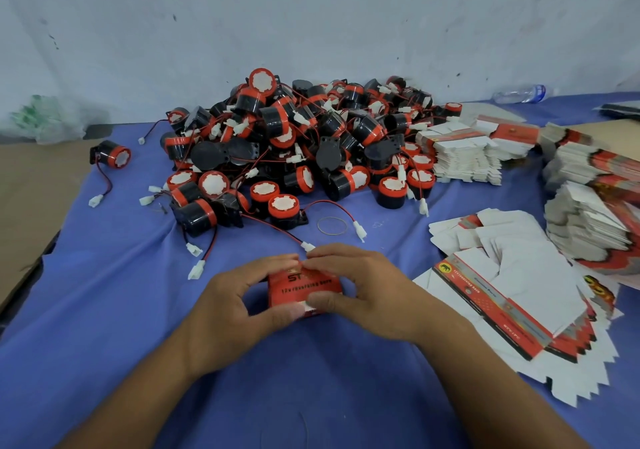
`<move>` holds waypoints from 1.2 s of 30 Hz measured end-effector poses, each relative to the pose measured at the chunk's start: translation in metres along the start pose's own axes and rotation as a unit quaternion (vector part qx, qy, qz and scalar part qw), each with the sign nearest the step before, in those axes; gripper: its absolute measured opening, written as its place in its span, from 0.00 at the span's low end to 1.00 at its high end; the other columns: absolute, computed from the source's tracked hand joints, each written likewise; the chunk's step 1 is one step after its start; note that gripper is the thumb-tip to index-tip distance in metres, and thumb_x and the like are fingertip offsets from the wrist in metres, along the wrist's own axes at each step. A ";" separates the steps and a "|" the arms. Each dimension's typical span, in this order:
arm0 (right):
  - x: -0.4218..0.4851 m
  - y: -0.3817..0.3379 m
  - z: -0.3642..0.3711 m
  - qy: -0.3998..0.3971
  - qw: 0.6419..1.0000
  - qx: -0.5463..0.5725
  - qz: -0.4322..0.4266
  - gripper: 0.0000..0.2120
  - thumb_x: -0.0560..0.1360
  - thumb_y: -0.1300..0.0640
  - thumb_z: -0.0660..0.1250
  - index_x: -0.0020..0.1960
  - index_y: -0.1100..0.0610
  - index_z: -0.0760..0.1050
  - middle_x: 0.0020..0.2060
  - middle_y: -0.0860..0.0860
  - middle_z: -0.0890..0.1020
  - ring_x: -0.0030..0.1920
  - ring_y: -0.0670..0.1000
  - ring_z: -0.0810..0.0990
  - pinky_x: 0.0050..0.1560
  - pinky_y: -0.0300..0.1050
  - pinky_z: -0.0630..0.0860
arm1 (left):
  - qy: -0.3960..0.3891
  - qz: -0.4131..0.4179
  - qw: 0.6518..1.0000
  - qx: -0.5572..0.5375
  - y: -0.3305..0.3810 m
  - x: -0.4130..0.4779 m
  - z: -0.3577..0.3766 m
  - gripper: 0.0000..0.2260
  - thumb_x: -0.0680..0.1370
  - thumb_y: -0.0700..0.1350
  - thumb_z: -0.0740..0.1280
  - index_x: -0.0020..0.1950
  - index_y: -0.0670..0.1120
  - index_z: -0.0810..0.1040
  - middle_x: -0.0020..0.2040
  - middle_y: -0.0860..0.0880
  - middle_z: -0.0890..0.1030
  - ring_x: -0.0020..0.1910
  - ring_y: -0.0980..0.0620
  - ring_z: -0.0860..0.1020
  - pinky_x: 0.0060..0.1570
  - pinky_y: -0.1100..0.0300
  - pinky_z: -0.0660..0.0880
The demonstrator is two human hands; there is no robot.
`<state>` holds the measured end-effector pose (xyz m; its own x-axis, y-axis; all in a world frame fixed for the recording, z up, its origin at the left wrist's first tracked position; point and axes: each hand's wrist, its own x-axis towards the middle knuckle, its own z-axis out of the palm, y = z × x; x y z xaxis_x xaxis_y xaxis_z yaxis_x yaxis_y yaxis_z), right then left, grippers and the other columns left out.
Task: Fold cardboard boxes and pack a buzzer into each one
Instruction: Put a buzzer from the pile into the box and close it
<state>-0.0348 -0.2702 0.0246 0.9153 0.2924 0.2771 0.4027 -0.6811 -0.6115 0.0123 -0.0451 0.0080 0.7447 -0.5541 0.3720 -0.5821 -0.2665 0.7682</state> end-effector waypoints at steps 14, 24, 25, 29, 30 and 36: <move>0.002 -0.013 0.002 0.045 0.998 -0.018 -0.038 0.11 0.81 0.53 0.65 0.60 0.54 0.80 0.45 0.51 0.81 0.47 0.51 0.78 0.50 0.52 0.74 | 0.009 -0.008 0.999 -0.047 0.005 -0.001 0.005 0.13 0.78 0.45 0.67 0.63 0.52 0.79 0.60 0.60 0.81 0.61 0.58 0.78 0.57 0.66 0.75; -0.002 -0.010 0.013 -0.059 0.992 0.097 0.055 0.21 0.85 0.53 0.55 0.77 0.55 0.64 0.71 0.39 0.65 0.71 0.31 0.60 0.69 0.25 0.54 | -0.034 0.063 0.996 0.059 0.005 0.002 -0.001 0.19 0.76 0.43 0.68 0.68 0.46 0.74 0.70 0.59 0.71 0.70 0.65 0.69 0.67 0.71 0.64; -0.001 -0.008 0.015 -0.059 0.991 0.106 0.062 0.20 0.85 0.54 0.55 0.77 0.55 0.64 0.71 0.39 0.65 0.71 0.31 0.60 0.69 0.25 0.55 | -0.042 0.067 0.995 0.064 0.005 0.002 -0.002 0.19 0.77 0.44 0.68 0.68 0.46 0.74 0.70 0.58 0.71 0.70 0.64 0.68 0.67 0.70 0.65; 0.002 -0.003 0.019 -0.083 0.980 0.150 0.104 0.23 0.85 0.53 0.57 0.79 0.49 0.60 0.78 0.41 0.56 0.77 0.36 0.52 0.78 0.43 0.56 | -0.064 0.072 0.989 0.114 0.002 0.001 -0.006 0.19 0.79 0.48 0.66 0.69 0.47 0.75 0.74 0.54 0.68 0.74 0.61 0.64 0.72 0.61 0.64; 0.003 -0.003 0.019 -0.089 0.973 0.177 0.119 0.24 0.85 0.52 0.58 0.79 0.45 0.59 0.78 0.40 0.54 0.77 0.36 0.52 0.78 0.46 0.57 | -0.071 0.069 0.987 0.127 0.002 0.001 -0.008 0.20 0.78 0.51 0.67 0.70 0.49 0.74 0.75 0.54 0.66 0.75 0.61 0.62 0.73 0.61 0.63; 0.007 -0.003 0.009 -0.085 0.918 0.348 0.170 0.21 0.81 0.51 0.66 0.71 0.37 0.70 0.75 0.36 0.63 0.74 0.40 0.65 0.76 0.48 0.63 | -0.081 0.075 0.983 0.148 0.001 0.000 -0.007 0.22 0.77 0.44 0.69 0.71 0.51 0.72 0.76 0.54 0.65 0.74 0.58 0.65 0.71 0.63 0.64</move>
<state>-0.0294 -0.2604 0.0216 0.9538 0.2830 -0.1009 -0.0522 -0.1749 -0.9832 0.0138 -0.0401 0.0125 0.5954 -0.7168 0.3630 -0.7685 -0.3763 0.5174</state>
